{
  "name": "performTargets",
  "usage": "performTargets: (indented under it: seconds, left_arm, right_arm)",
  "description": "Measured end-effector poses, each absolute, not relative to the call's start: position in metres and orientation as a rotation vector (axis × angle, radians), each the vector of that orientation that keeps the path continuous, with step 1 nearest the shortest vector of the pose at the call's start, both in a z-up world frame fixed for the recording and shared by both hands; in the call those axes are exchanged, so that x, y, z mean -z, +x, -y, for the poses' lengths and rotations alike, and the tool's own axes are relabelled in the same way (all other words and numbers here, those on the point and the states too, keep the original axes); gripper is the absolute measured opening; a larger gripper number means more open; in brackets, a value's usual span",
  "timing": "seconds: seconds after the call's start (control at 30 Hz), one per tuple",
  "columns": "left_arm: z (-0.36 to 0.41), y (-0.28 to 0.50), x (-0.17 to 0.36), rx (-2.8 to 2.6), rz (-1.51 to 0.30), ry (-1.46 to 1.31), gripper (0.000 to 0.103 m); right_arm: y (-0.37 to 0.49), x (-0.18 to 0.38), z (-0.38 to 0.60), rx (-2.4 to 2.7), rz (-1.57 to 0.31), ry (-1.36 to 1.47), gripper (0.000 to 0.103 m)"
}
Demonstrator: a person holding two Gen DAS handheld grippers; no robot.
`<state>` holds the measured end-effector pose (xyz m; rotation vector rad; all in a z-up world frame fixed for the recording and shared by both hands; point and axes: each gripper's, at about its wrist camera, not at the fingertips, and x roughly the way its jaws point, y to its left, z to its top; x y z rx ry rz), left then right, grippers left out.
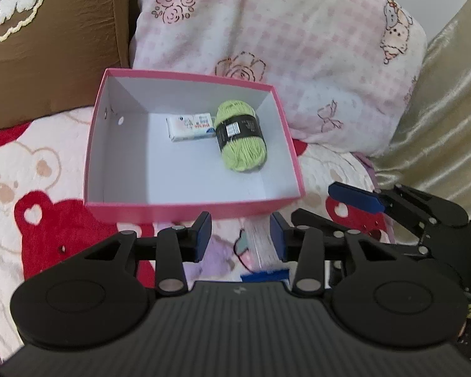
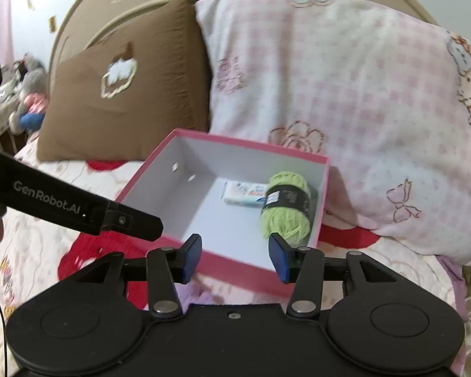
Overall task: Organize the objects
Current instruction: 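Withdraw the left tool from the box toward the blue snack packet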
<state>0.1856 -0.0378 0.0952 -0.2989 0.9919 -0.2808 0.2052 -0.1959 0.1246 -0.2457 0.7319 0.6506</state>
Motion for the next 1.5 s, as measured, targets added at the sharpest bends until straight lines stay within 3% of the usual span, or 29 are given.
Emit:
performTargets:
  seconds: [0.2, 0.3, 0.5, 0.6, 0.67, 0.87, 1.1, 1.5]
  left_arm:
    - [0.039, 0.165, -0.114, 0.269, -0.983, -0.271, 0.04]
    - [0.038, 0.152, -0.122, 0.287, -0.973, -0.253, 0.042]
    - [0.04, 0.12, -0.135, 0.299, -0.953, -0.219, 0.049]
    - [0.041, 0.109, -0.135, 0.287, -0.97, -0.232, 0.054]
    - [0.042, 0.102, -0.133, 0.279, -0.978, -0.233, 0.058]
    - [0.048, 0.084, -0.123, 0.312, -1.012, -0.258, 0.066]
    - [0.056, 0.068, -0.119, 0.341, -1.015, -0.242, 0.07]
    - [0.08, 0.07, -0.078, 0.372, -1.072, -0.295, 0.085]
  right_arm:
    - [0.19, -0.134, 0.193, -0.663, -0.758, -0.29, 0.057]
    - [0.182, -0.142, 0.198, -0.689, -0.758, -0.284, 0.063]
    - [0.161, -0.157, 0.212, -0.793, -0.755, -0.369, 0.064]
    - [0.153, -0.16, 0.22, -0.828, -0.773, -0.372, 0.07]
    - [0.148, -0.16, 0.225, -0.852, -0.779, -0.385, 0.08]
    - [0.121, -0.148, 0.233, -0.914, -0.753, -0.526, 0.087]
    - [0.103, -0.141, 0.249, -0.967, -0.738, -0.563, 0.087]
    - [0.112, -0.129, 0.283, -0.932, -0.804, -0.48, 0.09]
